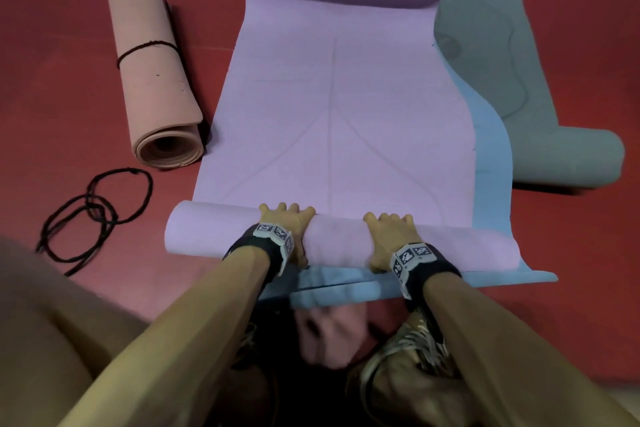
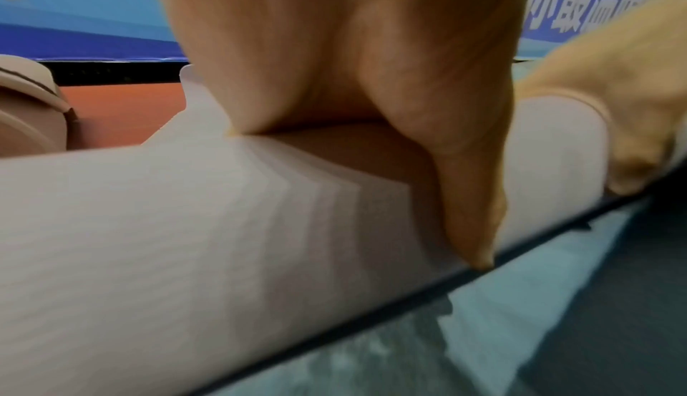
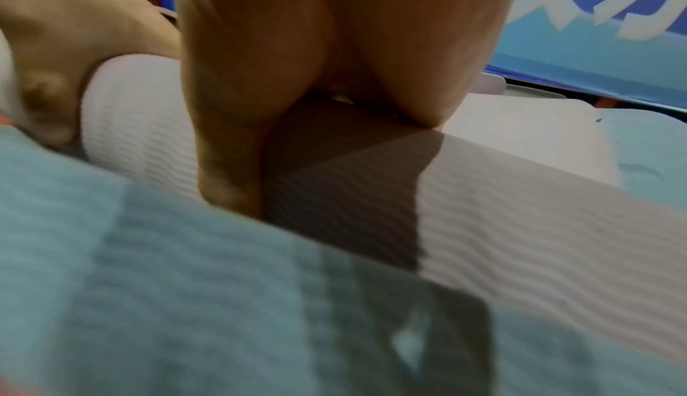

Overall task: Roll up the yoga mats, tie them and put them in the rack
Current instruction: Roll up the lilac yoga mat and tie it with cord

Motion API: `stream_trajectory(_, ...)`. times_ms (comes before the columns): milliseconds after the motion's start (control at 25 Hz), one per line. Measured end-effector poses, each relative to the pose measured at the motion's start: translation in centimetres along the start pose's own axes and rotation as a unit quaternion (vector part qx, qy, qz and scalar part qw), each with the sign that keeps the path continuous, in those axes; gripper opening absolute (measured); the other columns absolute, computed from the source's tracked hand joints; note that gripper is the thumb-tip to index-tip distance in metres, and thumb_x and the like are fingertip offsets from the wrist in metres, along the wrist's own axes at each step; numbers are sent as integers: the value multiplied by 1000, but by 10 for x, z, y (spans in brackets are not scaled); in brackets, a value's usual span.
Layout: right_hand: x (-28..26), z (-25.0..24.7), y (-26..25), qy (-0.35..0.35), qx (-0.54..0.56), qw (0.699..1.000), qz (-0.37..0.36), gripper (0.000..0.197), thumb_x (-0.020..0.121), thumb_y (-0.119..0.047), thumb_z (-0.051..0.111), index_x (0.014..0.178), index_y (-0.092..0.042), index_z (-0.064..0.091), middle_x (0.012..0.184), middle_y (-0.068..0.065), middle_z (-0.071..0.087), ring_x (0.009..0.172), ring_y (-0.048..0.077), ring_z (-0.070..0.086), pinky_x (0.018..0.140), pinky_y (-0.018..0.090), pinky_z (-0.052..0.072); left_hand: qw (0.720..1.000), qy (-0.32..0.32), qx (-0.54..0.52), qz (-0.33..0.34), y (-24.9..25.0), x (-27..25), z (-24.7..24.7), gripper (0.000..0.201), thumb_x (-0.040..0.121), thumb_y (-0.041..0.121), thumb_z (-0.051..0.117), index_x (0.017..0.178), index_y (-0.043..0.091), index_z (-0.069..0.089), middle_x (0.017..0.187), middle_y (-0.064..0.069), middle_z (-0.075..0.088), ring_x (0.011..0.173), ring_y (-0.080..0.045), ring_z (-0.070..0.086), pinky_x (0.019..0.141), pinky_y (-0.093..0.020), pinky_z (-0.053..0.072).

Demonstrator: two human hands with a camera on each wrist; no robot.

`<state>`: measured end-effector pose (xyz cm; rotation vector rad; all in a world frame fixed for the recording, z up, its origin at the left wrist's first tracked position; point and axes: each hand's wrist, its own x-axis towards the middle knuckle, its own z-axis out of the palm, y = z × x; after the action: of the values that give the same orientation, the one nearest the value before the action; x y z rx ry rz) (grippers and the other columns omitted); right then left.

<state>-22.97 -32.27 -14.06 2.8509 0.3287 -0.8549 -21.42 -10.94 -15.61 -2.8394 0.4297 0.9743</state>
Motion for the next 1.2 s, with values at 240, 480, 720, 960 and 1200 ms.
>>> stream_trajectory(240,29,-22,7,-116,62,991,9,97,42,-32,90,130,-29,50,117,6,62,107,31,60,79,32,41,994,94,51,-26,11,-13,17,111,58,61,78,144,21,21,138,-7,40,129,-32,38,109,-66,17)
stream_trajectory(480,9,-1,4,-37,40,998,9,101,56,-32,84,143,-24,33,132,7,51,121,28,48,99,42,32,1000,23,7,-2,3,0,-5,89,57,50,82,131,30,37,125,-1,52,120,-27,46,102,-57,29)
stream_trajectory(720,-4,16,-2,77,9,997,15,94,63,-35,75,142,-19,27,130,4,46,122,26,43,105,41,28,995,-44,76,-39,10,21,-21,85,46,51,72,124,33,42,101,1,55,116,-24,55,104,-54,37)
stream_trajectory(960,9,-6,4,18,-8,1000,-2,69,58,-23,77,119,-15,47,110,6,63,106,27,58,94,38,33,1000,28,6,6,1,3,-6,105,52,61,82,137,28,30,132,-5,46,123,-29,44,107,-60,25)
stream_trajectory(1200,19,-13,13,-93,26,995,5,83,45,-33,90,120,-22,55,113,6,65,103,29,62,80,31,43,996,80,28,10,20,-16,16,115,55,66,78,146,25,20,137,-7,42,127,-32,40,110,-63,16)
